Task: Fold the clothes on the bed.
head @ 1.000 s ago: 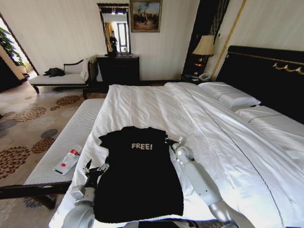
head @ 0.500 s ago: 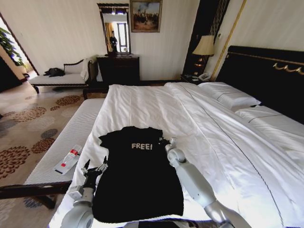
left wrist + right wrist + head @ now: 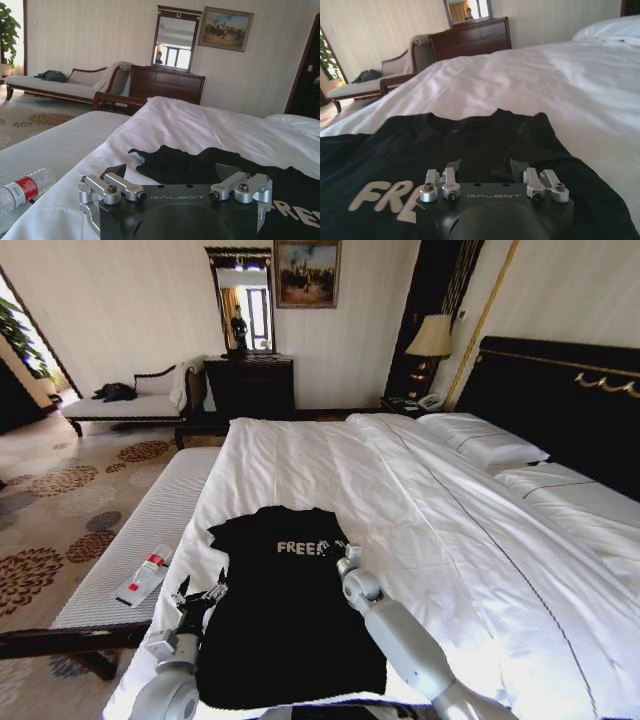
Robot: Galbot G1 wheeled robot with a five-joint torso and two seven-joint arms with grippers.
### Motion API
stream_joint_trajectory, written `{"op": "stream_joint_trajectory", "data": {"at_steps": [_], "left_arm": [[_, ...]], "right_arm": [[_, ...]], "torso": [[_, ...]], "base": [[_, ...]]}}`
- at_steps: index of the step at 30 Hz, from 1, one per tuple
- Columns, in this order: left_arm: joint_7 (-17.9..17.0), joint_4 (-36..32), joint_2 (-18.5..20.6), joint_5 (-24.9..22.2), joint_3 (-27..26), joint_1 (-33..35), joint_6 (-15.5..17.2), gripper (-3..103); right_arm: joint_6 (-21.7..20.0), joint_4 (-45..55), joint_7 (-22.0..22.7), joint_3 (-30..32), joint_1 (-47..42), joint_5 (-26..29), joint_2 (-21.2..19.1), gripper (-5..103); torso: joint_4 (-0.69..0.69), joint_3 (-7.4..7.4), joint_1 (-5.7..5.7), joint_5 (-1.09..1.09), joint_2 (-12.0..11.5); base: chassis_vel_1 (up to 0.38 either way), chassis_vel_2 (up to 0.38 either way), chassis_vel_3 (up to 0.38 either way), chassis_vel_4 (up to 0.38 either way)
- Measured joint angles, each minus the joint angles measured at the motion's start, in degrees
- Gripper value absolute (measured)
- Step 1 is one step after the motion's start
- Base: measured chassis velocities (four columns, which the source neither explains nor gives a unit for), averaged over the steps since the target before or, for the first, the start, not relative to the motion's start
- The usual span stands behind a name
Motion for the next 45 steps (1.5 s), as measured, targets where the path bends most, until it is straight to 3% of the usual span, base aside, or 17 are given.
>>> {"op": "stream_joint_trajectory", "data": {"at_steps": [1,2,6,9,17,21,24,26,31,38,41,43,45], "left_arm": [[0.0,0.0,0.0,0.0,0.0,0.0,0.0,100],[0.0,0.0,0.0,0.0,0.1,-0.1,0.0,100],[-0.1,0.2,0.0,0.1,0.3,-0.2,0.1,100],[-0.1,0.2,-0.1,0.1,0.4,-0.2,0.1,100],[-0.2,0.5,-0.3,0.2,0.6,-0.3,0.1,100],[-0.2,0.8,-0.5,0.2,1.0,-0.5,0.2,100],[-0.2,0.9,-0.5,0.2,1.2,-0.6,0.3,100],[-0.2,0.9,-0.4,0.2,1.2,-0.6,0.3,100],[-0.2,0.9,-0.5,-0.1,0.8,-0.3,0.3,100],[-0.3,0.9,-0.7,-0.6,0.7,-0.3,0.3,100],[-0.3,0.9,-0.7,-0.7,0.7,-0.5,0.3,100],[-0.3,0.8,-0.7,-1.1,0.6,-0.5,0.4,100],[-0.3,0.7,-0.7,-1.5,0.6,-0.5,0.5,100]], "right_arm": [[0.0,0.0,0.0,0.0,0.0,0.0,0.0,51],[0.4,1.3,-0.2,-0.1,-0.6,-0.5,-0.4,63],[1.5,3.5,-0.9,1.0,-1.9,-2.4,-1.1,73],[2.9,1.7,-1.0,3.7,-1.4,-4.0,-1.3,90],[6.9,-1.9,-4.7,5.7,-1.7,-11.2,-6.8,101],[8.0,-1.6,-6.1,5.5,-2.9,-13.3,-7.4,96],[8.4,-1.7,-6.8,4.8,-3.2,-14.7,-7.5,78],[8.6,-1.8,-6.9,4.6,-3.2,-15.2,-7.5,78],[8.8,-2.8,-7.1,3.7,-3.0,-16.2,-7.7,95],[8.8,-5.1,-7.1,1.7,-1.4,-18.7,-7.7,98],[8.9,-5.8,-7.0,1.1,-0.5,-19.0,-7.8,94],[8.8,-6.4,-6.9,0.7,0.2,-19.0,-7.9,83],[8.8,-6.6,-6.8,0.6,0.5,-19.0,-8.0,83]], "torso": [[0.00,0.00,0.00,0.00,0.0],[0.00,0.00,0.00,0.00,0.0],[0.00,0.00,0.00,0.00,0.0],[0.00,0.00,0.00,0.01,0.0],[-0.02,0.00,0.00,0.01,0.0],[0.00,0.00,0.00,0.01,0.0],[0.00,0.00,0.00,0.00,0.0],[0.00,0.00,0.00,0.00,0.0],[0.00,0.00,0.00,0.00,0.0],[0.00,0.00,0.00,0.00,0.0],[0.00,0.00,0.00,0.00,0.0],[0.00,0.00,0.00,0.00,0.0],[0.00,0.00,0.00,0.00,0.0]], "base": [[0.000,0.000,0.000,0.000],[0.000,0.000,0.000,0.000],[0.000,0.000,0.000,0.000],[0.000,0.000,0.000,0.000],[0.000,0.000,0.000,0.000],[0.000,0.000,0.000,0.000],[0.000,0.000,0.000,0.000],[0.000,0.000,0.000,0.000],[0.000,0.000,0.000,0.000],[0.000,0.000,0.000,0.000],[0.000,0.000,0.000,0.000],[0.000,0.000,0.000,0.000],[0.000,0.000,0.000,0.000]]}}
